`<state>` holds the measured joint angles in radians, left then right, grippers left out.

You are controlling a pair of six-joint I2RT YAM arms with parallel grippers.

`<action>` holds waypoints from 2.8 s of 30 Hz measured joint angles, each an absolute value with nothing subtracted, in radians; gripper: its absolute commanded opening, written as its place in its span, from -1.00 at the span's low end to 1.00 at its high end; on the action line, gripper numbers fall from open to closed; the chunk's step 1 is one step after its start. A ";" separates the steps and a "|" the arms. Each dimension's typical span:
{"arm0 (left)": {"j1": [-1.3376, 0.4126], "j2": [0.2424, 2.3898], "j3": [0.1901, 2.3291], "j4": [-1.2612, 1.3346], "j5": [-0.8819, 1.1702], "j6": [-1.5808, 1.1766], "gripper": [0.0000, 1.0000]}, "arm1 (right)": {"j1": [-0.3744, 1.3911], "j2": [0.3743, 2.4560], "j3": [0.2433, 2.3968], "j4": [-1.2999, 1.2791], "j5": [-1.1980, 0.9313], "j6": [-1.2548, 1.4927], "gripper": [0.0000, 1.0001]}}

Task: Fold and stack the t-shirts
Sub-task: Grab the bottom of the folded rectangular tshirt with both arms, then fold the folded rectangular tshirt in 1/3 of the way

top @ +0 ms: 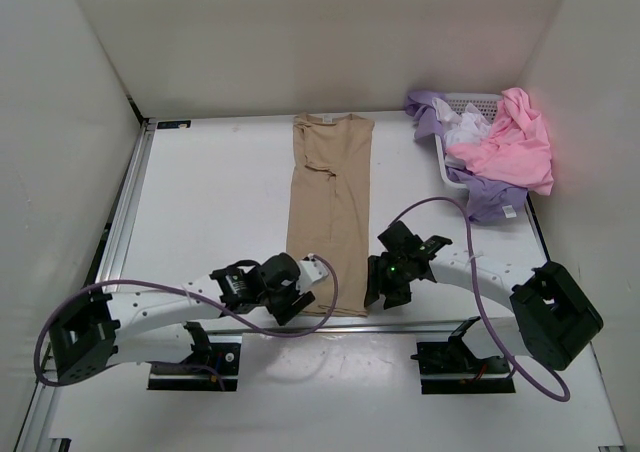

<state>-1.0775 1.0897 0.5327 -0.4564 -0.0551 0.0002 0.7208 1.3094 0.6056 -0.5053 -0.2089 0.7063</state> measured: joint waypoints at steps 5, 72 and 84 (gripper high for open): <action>-1.077 1.151 0.551 -0.438 -0.071 0.000 0.43 | 0.721 1.309 0.606 -0.505 -0.209 0.706 0.21; -0.569 1.727 1.319 -0.532 -0.115 0.001 -0.80 | 0.405 1.943 1.675 -0.773 -0.120 0.446 -1.00; -0.492 1.981 1.553 -0.532 -0.085 0.001 -0.80 | 0.329 2.164 1.900 -0.781 -0.199 0.437 -1.00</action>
<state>-0.4923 1.9812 1.5528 -0.5316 -0.0849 0.0006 0.3294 2.1639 1.8999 -0.7815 -0.1989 0.4374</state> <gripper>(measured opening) 0.136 0.005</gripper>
